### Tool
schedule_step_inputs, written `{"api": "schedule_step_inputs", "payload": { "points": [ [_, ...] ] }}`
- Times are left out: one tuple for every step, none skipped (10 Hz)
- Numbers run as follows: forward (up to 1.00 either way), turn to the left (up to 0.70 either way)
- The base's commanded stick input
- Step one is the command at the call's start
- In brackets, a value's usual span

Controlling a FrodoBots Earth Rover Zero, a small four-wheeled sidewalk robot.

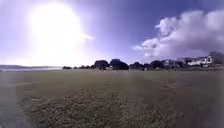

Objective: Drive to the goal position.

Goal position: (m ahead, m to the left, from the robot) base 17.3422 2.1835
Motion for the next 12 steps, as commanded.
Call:
{"api": "schedule_step_inputs", "payload": {
  "points": [
    [0.7,0.0],
    [0.7,0.0],
    [0.7,0.0],
    [0.7,0.0],
    [0.7,-0.01],
    [0.7,-0.14],
    [0.7,-0.14],
    [0.7,-0.14],
    [0.7,-0.13],
    [0.7,-0.11],
    [0.7,0.0],
    [0.7,0.0]
  ]
}}
